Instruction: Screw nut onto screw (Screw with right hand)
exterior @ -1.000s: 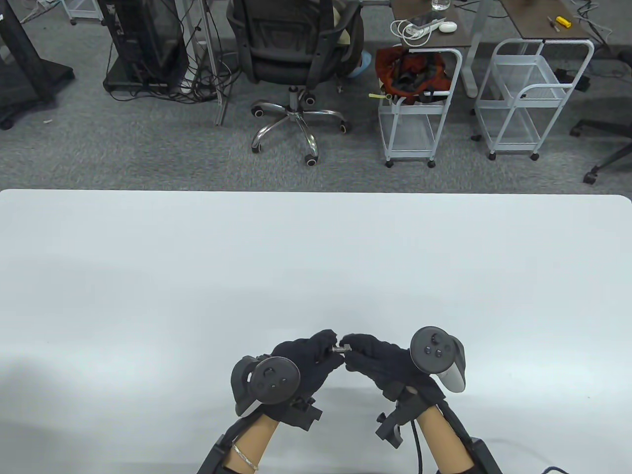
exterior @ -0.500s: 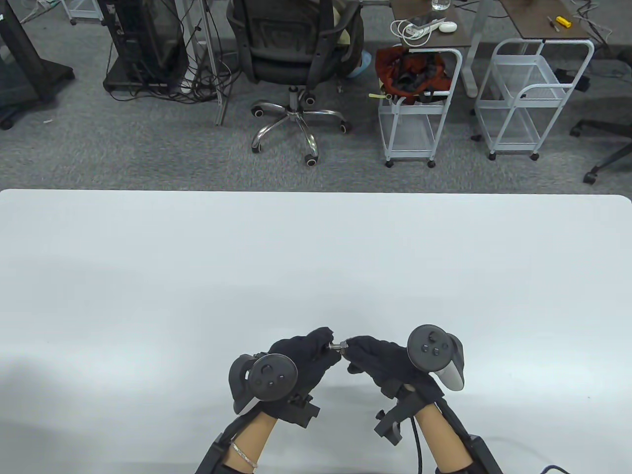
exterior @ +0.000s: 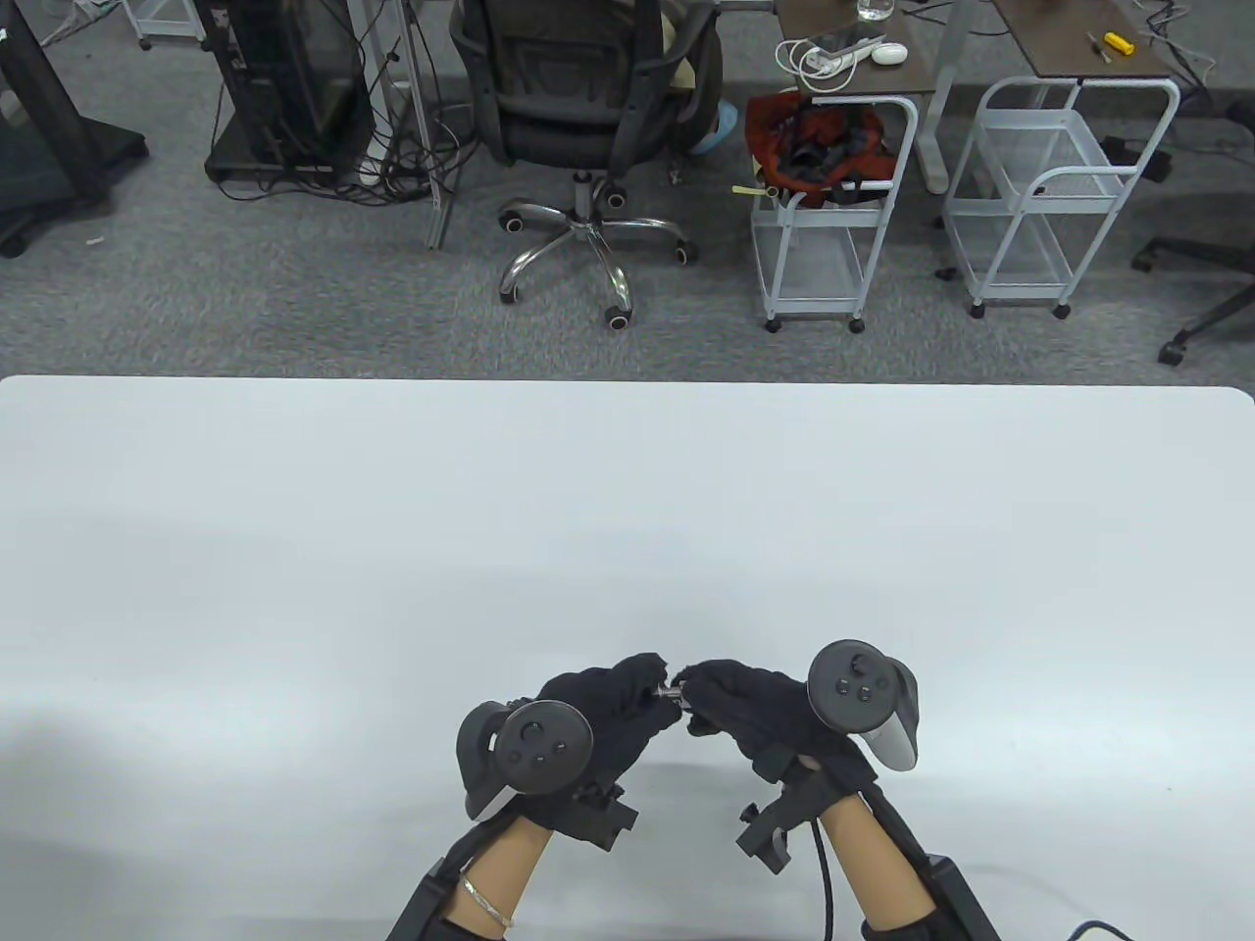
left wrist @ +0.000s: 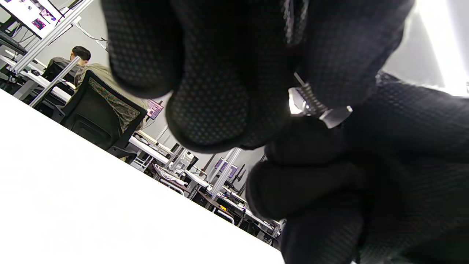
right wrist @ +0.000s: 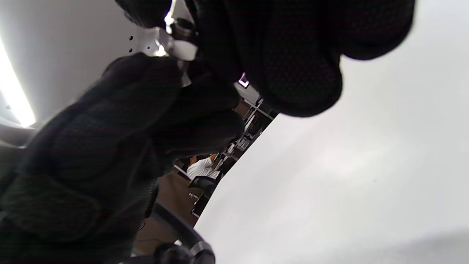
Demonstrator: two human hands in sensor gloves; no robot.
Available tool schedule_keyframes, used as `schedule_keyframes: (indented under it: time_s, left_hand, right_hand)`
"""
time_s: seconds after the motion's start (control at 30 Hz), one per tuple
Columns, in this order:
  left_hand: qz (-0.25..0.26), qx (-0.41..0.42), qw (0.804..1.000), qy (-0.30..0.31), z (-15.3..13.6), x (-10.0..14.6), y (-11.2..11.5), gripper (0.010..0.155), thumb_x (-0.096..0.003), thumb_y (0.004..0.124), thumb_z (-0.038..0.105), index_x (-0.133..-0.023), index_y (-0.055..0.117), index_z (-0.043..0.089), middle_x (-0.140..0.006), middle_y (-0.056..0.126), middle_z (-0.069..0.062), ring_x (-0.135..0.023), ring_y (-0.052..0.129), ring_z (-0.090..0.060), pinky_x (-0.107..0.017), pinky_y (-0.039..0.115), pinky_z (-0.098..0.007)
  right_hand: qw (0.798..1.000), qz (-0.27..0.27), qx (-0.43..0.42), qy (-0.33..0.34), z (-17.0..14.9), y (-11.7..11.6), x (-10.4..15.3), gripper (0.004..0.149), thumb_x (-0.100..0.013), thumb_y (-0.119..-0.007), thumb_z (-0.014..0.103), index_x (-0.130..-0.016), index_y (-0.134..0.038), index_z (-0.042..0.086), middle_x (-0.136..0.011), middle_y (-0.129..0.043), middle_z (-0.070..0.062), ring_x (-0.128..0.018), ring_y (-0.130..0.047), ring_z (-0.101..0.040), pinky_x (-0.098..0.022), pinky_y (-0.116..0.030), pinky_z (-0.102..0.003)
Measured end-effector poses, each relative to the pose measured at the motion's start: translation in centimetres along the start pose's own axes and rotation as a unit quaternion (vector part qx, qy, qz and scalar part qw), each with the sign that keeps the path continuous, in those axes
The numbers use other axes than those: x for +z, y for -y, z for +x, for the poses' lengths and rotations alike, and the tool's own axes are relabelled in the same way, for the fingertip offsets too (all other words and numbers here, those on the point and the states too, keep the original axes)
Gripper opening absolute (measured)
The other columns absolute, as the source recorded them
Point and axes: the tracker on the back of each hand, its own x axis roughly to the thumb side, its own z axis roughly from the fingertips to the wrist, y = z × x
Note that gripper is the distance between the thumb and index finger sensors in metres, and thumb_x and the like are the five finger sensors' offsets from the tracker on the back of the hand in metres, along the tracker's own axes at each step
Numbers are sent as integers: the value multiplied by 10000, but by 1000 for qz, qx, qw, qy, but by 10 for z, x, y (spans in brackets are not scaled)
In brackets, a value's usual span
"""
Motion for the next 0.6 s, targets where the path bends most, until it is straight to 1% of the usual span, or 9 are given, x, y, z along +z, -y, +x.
schedule_keyframes:
  time_s: [0.07,0.1,0.17,0.23,0.27,0.37,0.43,0.53,0.6]
  left_hand:
    - [0,-8,1000,5,1,0,1,477,-404,869,466,-751,922,143,-555,1125,59,-422,1124,-72,-419,918,-305]
    - [0,-11,1000,7,2,0,2,477,-402,872,464,-749,923,141,-555,1124,57,-419,1125,-72,-418,917,-307]
    - [1,-19,1000,13,2,0,2,477,-402,870,468,-751,919,148,-555,1124,63,-422,1124,-66,-420,918,-302]
    - [-6,-12,1000,14,3,0,3,479,-397,874,470,-748,921,148,-552,1124,62,-421,1124,-68,-419,918,-304]
    - [-6,-11,1000,15,3,0,3,479,-397,875,469,-749,920,148,-551,1124,62,-420,1124,-68,-419,918,-304]
    - [-3,-21,1000,16,3,0,3,479,-398,873,471,-751,918,150,-551,1124,62,-421,1124,-67,-419,919,-302]
    - [-5,-14,1000,16,4,0,3,479,-397,875,468,-749,920,147,-553,1124,59,-420,1124,-70,-419,918,-305]
    - [-6,-11,1000,20,6,0,5,478,-397,876,466,-751,919,149,-552,1125,59,-420,1124,-71,-419,917,-306]
    - [-4,-27,999,26,8,0,5,477,-400,874,467,-754,916,150,-555,1123,60,-422,1124,-70,-420,918,-305]
  right_hand:
    - [998,43,-33,17,2,-2,-1,582,-579,-721,342,-1002,-660,-54,-923,-737,-365,-669,-940,-428,-475,-730,-560]
    - [997,58,-40,14,3,-2,-1,555,-579,-719,304,-1001,-648,-50,-942,-719,-350,-701,-917,-432,-489,-716,-565]
    - [1000,21,-10,11,4,0,0,524,-566,-739,319,-936,-738,-53,-854,-825,-323,-622,-974,-386,-450,-751,-537]
    - [999,1,31,-7,3,1,1,511,-595,-651,395,-773,-872,-30,-654,-969,-259,-432,-1046,-309,-361,-802,-486]
    - [999,3,31,-6,3,2,1,499,-603,-628,395,-751,-885,-6,-642,-979,-241,-420,-1049,-303,-356,-805,-483]
    - [999,40,-18,15,4,1,1,574,-582,-712,362,-965,-711,-66,-892,-782,-355,-641,-961,-425,-460,-742,-557]
    - [999,35,-26,-2,4,2,1,514,-576,-722,320,-938,-735,-45,-867,-818,-317,-617,-977,-394,-451,-750,-542]
    - [1000,-12,7,-13,1,5,1,485,-596,-650,367,-757,-886,-25,-655,-966,-269,-432,-1042,-323,-358,-798,-497]
    - [1000,25,-6,-7,2,5,2,522,-599,-653,385,-828,-841,-45,-732,-916,-310,-504,-1019,-362,-393,-778,-520]
